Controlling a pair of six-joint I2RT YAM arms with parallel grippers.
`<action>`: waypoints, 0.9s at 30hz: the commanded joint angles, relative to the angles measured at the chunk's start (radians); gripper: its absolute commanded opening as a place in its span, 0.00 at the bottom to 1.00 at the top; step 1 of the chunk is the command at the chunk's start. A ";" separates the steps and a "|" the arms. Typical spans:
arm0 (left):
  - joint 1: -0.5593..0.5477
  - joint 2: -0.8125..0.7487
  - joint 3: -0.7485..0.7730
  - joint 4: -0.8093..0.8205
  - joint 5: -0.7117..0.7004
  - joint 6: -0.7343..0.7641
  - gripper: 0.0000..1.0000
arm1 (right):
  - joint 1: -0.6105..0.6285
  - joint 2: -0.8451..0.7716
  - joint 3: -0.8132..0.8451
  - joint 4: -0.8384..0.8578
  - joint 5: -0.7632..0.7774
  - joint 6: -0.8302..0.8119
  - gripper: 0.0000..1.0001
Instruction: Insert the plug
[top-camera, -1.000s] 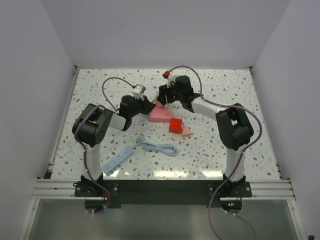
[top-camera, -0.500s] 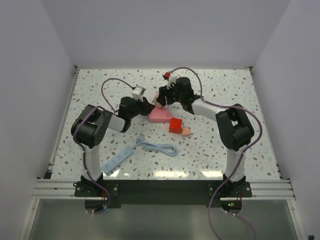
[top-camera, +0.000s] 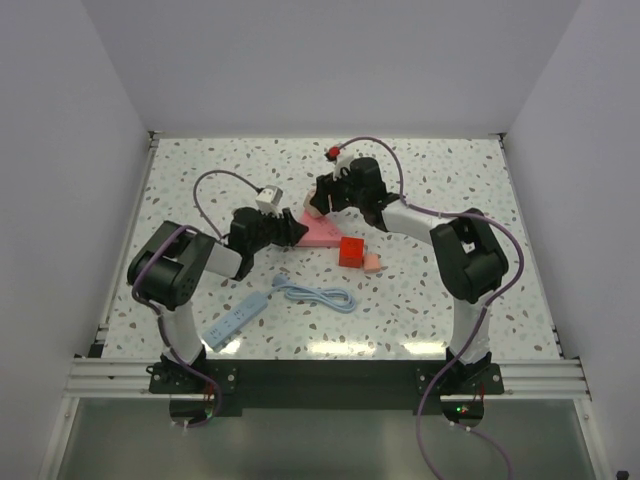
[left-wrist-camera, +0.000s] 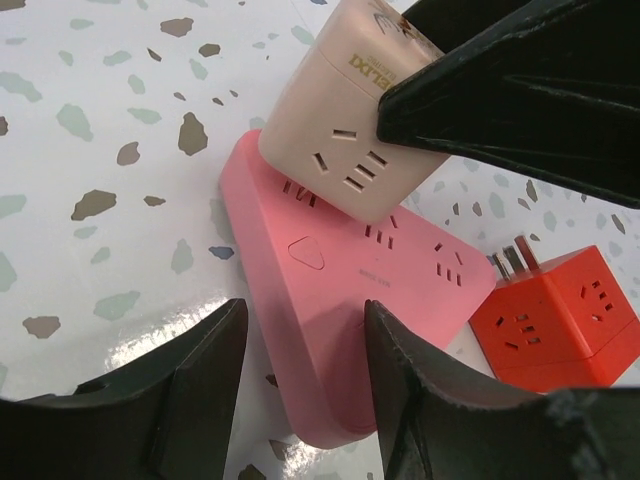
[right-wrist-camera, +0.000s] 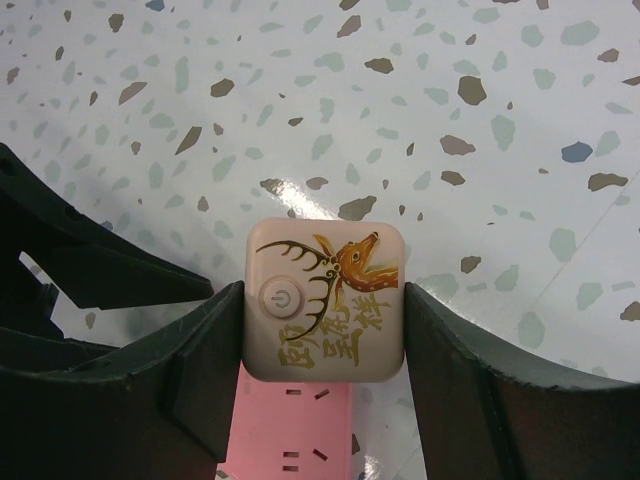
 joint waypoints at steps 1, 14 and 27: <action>-0.005 -0.019 -0.043 -0.014 -0.007 -0.046 0.55 | 0.021 0.031 -0.072 -0.184 0.013 0.021 0.08; -0.005 -0.046 -0.147 0.003 -0.035 -0.269 0.68 | 0.021 -0.005 -0.103 -0.163 0.045 0.044 0.07; -0.008 -0.049 -0.222 0.082 0.083 -0.339 0.53 | 0.027 -0.009 -0.103 -0.158 0.091 0.055 0.07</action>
